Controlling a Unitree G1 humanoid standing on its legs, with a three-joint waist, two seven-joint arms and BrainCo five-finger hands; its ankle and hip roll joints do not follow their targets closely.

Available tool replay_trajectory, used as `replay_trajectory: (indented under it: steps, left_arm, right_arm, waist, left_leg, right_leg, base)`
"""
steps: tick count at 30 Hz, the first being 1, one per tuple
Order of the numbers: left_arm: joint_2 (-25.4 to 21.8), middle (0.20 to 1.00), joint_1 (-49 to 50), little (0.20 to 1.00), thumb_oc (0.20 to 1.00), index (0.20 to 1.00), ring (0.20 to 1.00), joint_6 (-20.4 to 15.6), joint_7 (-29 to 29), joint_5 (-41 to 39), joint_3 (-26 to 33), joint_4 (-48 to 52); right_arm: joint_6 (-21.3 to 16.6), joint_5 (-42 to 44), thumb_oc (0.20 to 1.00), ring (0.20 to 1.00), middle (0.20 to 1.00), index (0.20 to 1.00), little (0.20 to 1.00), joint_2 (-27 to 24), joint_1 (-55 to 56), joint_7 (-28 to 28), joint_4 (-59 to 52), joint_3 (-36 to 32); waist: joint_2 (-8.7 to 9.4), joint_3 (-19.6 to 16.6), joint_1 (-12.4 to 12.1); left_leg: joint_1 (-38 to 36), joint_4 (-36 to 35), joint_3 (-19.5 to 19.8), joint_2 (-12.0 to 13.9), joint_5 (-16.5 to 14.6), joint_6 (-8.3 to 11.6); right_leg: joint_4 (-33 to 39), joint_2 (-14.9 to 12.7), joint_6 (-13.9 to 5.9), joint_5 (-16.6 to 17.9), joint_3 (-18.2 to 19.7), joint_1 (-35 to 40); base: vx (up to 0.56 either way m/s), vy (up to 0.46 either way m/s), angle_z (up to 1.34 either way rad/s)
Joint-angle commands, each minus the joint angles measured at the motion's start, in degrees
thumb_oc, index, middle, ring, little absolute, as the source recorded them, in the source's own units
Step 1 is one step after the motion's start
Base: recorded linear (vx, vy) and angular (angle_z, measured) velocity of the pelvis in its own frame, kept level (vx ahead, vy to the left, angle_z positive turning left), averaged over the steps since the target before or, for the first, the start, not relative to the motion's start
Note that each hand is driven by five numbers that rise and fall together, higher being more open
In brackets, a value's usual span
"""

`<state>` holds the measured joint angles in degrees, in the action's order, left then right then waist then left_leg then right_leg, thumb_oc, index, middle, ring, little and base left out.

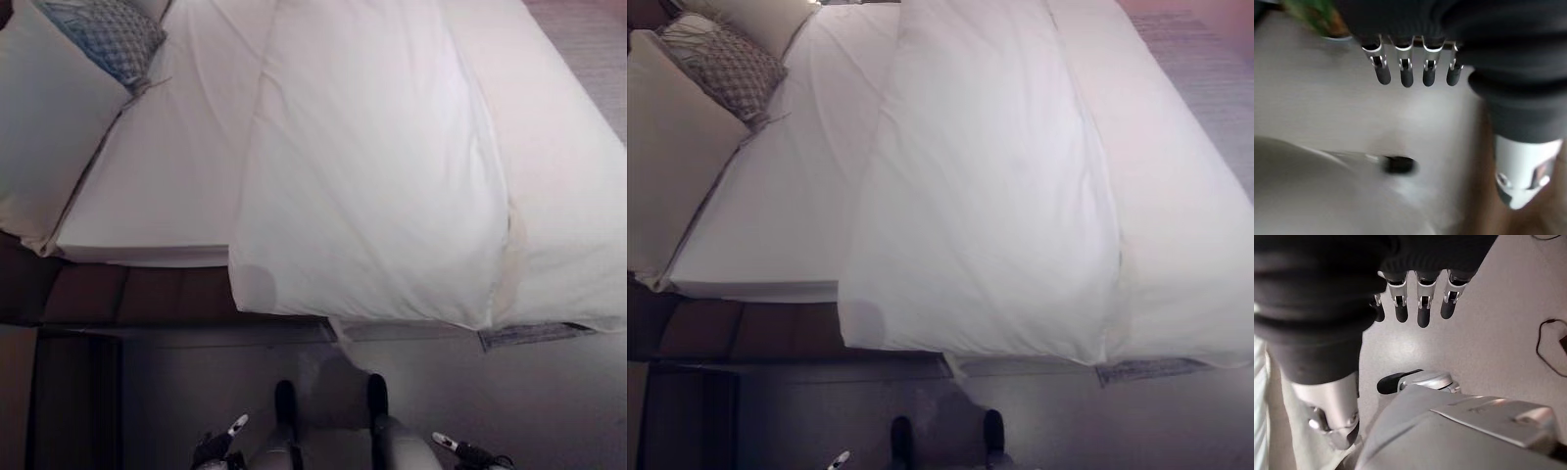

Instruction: Make the bed

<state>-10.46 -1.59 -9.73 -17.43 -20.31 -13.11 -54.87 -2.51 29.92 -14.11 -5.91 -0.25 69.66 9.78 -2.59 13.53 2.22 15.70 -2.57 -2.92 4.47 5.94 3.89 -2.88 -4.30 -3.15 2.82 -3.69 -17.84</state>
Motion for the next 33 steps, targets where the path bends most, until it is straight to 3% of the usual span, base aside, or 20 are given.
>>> replay_trajectory:
  steps: [1, 4, 7, 15, 21, 25, 28, 29, 33]
  left_arm:
    - [-4.52, 1.0, -2.8, 1.0, 1.0, 1.0, 1.0, -4.56, 4.65, 5.52, -2.36, 7.65]
    - [-8.15, 1.0, -5.13, 1.0, 1.0, 1.0, 1.0, -7.33, 13.02, 5.28, -6.65, 11.77]
    - [-10.89, 1.0, -8.16, 1.0, 1.0, 1.0, 1.0, -8.39, 23.63, -2.33, -11.28, 19.35]
    - [-12.23, 1.0, -24.52, 1.0, 1.0, 1.0, 1.0, -8.0, 32.12, -5.94, -22.01, 25.07]
    - [-11.24, 1.0, -41.74, 1.0, 1.0, 1.0, 1.0, -4.24, 41.08, -13.24, -28.37, 20.26]
    - [-10.83, 1.0, -47.41, 1.0, 1.0, 1.0, 1.0, -4.66, 40.48, -13.84, -27.17, 17.32]
    - [-9.52, 1.0, -52.59, 1.0, 1.0, 1.0, 1.0, -6.2, 34.69, -12.42, -23.49, 10.84]
    - [-9.57, 1.0, -56.44, 1.0, 1.0, 1.0, 1.0, -7.37, 29.22, -8.94, -22.2, 7.1]
    - [-9.13, 1.0, -62.19, 1.0, 1.0, 1.0, 1.0, -8.34, 23.19, -7.95, -19.94, 0.25]
  right_arm:
    - [-4.98, 1.79, 1.0, 1.0, 1.0, 1.0, 1.0, -1.37, -2.93, 1.15, -10.34, 3.41]
    - [-6.71, 3.93, 1.0, 1.0, 1.0, 1.0, 1.0, -4.1, -4.28, 4.7, -19.0, 7.26]
    - [-7.3, 6.8, 1.0, 1.0, 1.0, 1.0, 1.0, -7.44, -6.36, 9.3, -28.89, 10.9]
    - [-6.33, 14.09, 1.0, 1.0, 1.0, 1.0, 1.0, -9.06, -19.94, 15.56, -28.63, 16.9]
    - [-2.54, 22.78, 1.0, 1.0, 1.0, 1.0, 1.0, -6.76, -33.23, 20.22, -23.83, 19.32]
    - [-1.23, 25.3, 1.0, 1.0, 1.0, 1.0, 1.0, -7.01, -37.74, 22.04, -22.75, 20.45]
    - [-1.72, 26.9, 1.0, 1.0, 1.0, 1.0, 1.0, -6.44, -43.82, 20.39, -18.83, 19.69]
    - [-1.76, 28.37, 1.0, 1.0, 1.0, 1.0, 1.0, -6.7, -47.33, 19.66, -16.13, 18.96]
    - [-1.49, 30.55, 1.0, 1.0, 1.0, 1.0, 1.0, -7.11, -53.25, 19.11, -11.54, 18.27]
  waist:
    - [1.8, 1.69, -0.4]
    - [2.02, 1.61, -0.08]
    - [2.11, 1.58, 0.19]
    - [1.41, 4.24, 0.49]
    - [1.25, 7.06, 1.12]
    - [1.43, 7.34, 1.44]
    - [1.58, 7.47, 1.58]
    - [1.74, 8.11, 1.63]
    - [1.86, 9.1, 1.96]
  left_leg:
    - [0.58, 2.11, 0.43, -0.63, -1.23, 0.8]
    - [0.7, 2.09, -0.03, -0.49, -1.33, 0.88]
    - [1.14, 2.55, -0.53, -0.53, -1.62, 0.84]
    - [5.03, 6.52, -0.74, -0.88, -2.41, 0.79]
    - [11.56, 12.89, -0.91, -0.72, -3.43, 0.92]
    - [15.43, 16.32, -0.83, -0.42, -4.5, 0.95]
    - [19.6, 19.12, -0.95, 0.07, -4.77, 1.52]
    - [21.45, 20.22, -0.76, 0.12, -4.75, 1.88]
    - [26.09, 23.26, -0.82, 0.44, -4.89, 2.47]
  right_leg:
    - [1.55, -4.9, -5.38, 1.53, 1.92, 1.35]
    - [1.34, -4.66, -5.52, 1.45, 2.47, 0.79]
    - [0.51, -4.39, -5.46, 1.24, 3.35, -0.32]
    - [-3.25, -3.52, -4.83, 0.42, 4.22, -4.71]
    - [-9.32, -2.76, -4.34, -0.7, 5.09, -11.71]
    - [-12.87, -2.5, -4.26, -1.36, 5.4, -15.89]
    - [-15.45, -2.41, -4.03, -1.76, 5.17, -19.73]
    - [-16.55, -2.58, -3.99, -1.84, 4.85, -21.31]
    - [-19.43, -2.63, -4.0, -2.16, 4.65, -25.68]
  base:
    - [0.0, 0.001, 0.05]
    - [0.0, 0.0, 0.0]
    - [0.0, 0.0, -0.03]
    - [-0.06, -0.008, -0.03]
    - [-0.08, -0.008, -0.05]
    - [-0.06, -0.01, 0.03]
    - [-0.07, -0.032, 0.02]
    - [-0.05, -0.031, 0.02]
    - [-0.08, -0.016, 0.05]
